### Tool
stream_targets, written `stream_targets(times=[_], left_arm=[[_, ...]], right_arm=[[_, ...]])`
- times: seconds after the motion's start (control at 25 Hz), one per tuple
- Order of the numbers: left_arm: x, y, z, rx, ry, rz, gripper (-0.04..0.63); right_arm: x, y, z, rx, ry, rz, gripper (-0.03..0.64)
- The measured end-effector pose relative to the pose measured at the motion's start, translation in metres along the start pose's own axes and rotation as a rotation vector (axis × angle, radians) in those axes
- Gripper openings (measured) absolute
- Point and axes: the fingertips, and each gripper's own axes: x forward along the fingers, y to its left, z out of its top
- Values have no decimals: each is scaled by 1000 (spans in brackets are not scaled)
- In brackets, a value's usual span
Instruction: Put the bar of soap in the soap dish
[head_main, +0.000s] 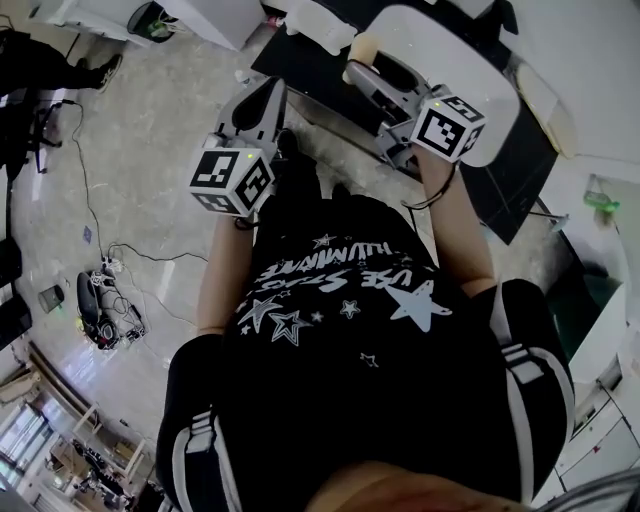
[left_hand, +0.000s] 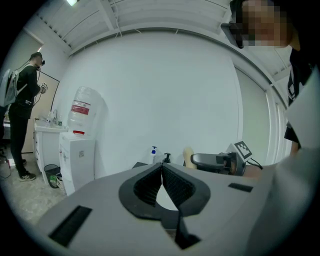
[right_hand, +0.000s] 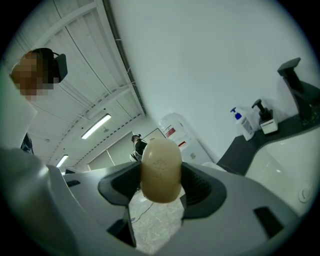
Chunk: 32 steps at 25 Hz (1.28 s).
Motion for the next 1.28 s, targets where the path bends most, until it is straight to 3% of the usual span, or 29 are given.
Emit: stream_targets(times=[0.28, 0.8, 1.28], left_arm=[[37, 20, 2, 2, 10, -62, 12], [118, 92, 20, -9, 58, -184, 12], [177, 147, 10, -42, 137, -301, 12]], right_arm=[[21, -21, 7, -9, -7, -42, 262], [90, -80, 27, -55, 9, -203, 262], [138, -132, -5, -277, 239, -365, 262]])
